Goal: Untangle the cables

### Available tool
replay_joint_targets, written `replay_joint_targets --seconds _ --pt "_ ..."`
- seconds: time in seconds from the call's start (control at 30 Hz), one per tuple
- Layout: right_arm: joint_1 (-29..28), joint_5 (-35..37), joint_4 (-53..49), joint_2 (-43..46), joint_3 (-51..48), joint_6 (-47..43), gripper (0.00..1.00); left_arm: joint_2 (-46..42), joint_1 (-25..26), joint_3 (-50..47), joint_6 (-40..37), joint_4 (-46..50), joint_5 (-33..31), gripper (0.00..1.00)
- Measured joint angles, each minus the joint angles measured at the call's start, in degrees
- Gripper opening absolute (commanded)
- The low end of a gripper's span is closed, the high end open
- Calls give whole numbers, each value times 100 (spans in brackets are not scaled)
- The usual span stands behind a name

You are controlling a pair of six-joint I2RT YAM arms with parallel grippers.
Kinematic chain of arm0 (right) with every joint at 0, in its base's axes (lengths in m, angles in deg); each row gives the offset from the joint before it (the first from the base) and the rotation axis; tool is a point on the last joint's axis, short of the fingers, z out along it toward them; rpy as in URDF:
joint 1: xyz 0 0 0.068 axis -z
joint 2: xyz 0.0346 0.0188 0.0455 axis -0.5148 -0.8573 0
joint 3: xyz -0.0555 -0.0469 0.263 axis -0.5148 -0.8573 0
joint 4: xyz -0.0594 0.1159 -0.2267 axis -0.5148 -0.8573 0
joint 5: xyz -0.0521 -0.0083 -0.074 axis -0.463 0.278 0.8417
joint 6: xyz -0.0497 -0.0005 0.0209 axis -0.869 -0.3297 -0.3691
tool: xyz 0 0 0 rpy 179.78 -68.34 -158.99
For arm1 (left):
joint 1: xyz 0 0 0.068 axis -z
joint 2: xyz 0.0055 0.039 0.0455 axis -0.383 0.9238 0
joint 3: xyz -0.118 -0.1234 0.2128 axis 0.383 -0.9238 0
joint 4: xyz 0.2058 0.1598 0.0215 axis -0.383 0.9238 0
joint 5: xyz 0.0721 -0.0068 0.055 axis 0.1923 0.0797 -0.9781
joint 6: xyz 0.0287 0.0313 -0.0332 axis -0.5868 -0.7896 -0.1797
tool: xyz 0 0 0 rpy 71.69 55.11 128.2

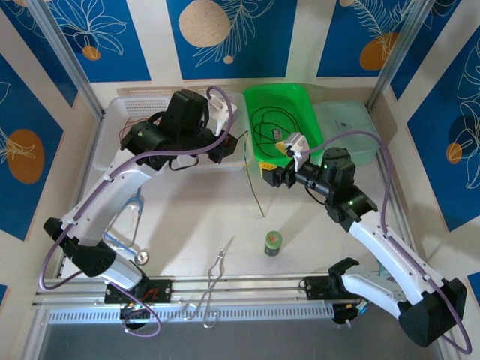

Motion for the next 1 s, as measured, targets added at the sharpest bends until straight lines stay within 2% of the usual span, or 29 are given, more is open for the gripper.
replay_joint_targets --seconds 0.17,0.37,0.7,0.93,1.0 --pt "-201 -7 645 -452 72 -420 77 0 0 11 87 0 129 0" --pt "-286 -140 957 -988 621 -511 75 0 0 11 153 2 216 0" --pt "-293 -457 994 -1043 1130 -490 70 0 0 11 197 0 216 0" --pt "-251 -566 977 -1106 1224 -308 37 0 0 9 214 -7 249 0" --pt "-243 -610 1003 -1202 1314 -225 24 0 0 9 214 -4 256 0"
